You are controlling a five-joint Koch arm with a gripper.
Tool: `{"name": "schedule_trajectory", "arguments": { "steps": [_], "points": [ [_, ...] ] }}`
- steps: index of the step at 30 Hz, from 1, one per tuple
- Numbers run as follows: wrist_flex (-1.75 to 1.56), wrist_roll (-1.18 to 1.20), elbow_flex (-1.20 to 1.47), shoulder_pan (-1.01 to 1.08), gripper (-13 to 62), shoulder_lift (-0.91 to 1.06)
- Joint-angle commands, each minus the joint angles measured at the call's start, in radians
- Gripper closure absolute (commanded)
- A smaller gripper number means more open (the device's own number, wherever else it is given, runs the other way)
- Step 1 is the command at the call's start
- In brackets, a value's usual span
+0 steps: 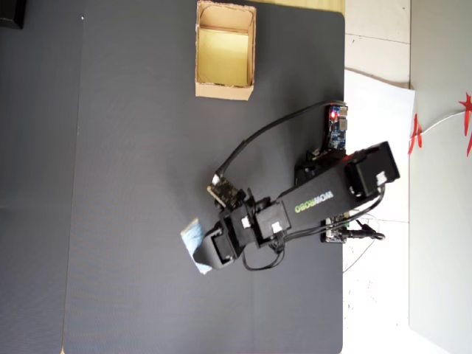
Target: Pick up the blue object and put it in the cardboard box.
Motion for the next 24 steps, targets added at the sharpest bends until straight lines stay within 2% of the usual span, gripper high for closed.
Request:
{"name": "schedule_trajectory", "arguments": {
  "steps": [1, 12, 16, 24],
  "points": [
    [-0.169, 0.038, 0.009, 0.040, 46.7, 0.094],
    [-0.230, -0.009, 0.130, 0.305, 46.7, 0.333],
    [-0.301, -0.092, 0.152, 0.466, 46.7, 0.419],
    [-0.291, -0.181, 0.129, 0.690, 46.7, 0.471]
  ]
}}
